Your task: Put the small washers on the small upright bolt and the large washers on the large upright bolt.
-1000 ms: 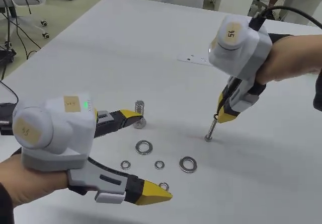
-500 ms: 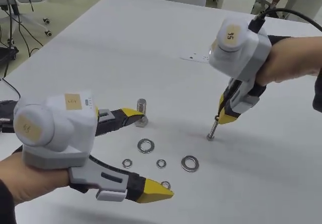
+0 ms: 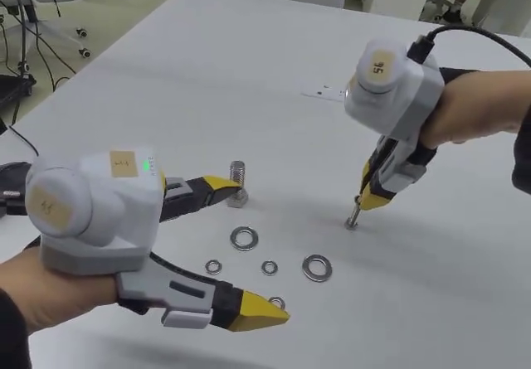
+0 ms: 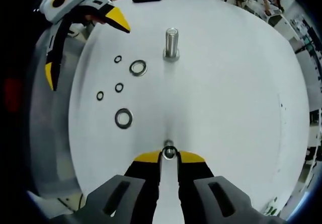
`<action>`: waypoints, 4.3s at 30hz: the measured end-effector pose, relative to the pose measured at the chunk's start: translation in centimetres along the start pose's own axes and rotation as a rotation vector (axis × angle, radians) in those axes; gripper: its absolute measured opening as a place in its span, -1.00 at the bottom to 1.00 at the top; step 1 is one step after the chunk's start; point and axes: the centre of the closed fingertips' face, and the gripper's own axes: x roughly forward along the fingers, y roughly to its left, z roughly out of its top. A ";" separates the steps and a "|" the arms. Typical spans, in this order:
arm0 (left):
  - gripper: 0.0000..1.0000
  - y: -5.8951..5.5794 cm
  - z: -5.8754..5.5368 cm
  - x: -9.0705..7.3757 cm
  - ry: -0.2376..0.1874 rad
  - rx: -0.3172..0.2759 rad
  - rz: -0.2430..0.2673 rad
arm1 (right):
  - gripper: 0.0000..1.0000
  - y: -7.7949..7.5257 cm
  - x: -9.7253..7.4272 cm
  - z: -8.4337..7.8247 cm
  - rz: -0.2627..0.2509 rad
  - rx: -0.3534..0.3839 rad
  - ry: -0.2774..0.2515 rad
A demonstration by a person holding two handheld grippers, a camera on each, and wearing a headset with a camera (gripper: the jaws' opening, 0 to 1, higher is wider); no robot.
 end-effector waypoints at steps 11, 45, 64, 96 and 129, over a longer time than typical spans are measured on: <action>0.86 0.0 -0.2 -0.1 0.009 -0.006 0.000 | -0.73 -0.1 1.9 -0.4 0.009 0.029 -0.005; 0.81 0.0 -0.2 0.1 0.013 -0.012 -0.004 | -0.72 0.0 3.8 -0.7 0.003 0.046 0.000; 0.79 0.1 -0.3 0.0 0.014 -0.010 -0.004 | -0.55 -0.8 1.7 -1.4 -0.040 0.058 -0.013; 0.76 0.0 0.2 -0.7 -0.004 0.005 0.002 | -0.54 4.1 -1.6 -1.7 -0.059 0.046 -0.048; 0.74 -0.7 0.0 -1.9 -0.012 0.008 0.012 | -0.57 8.7 1.2 8.3 0.003 -0.124 -0.093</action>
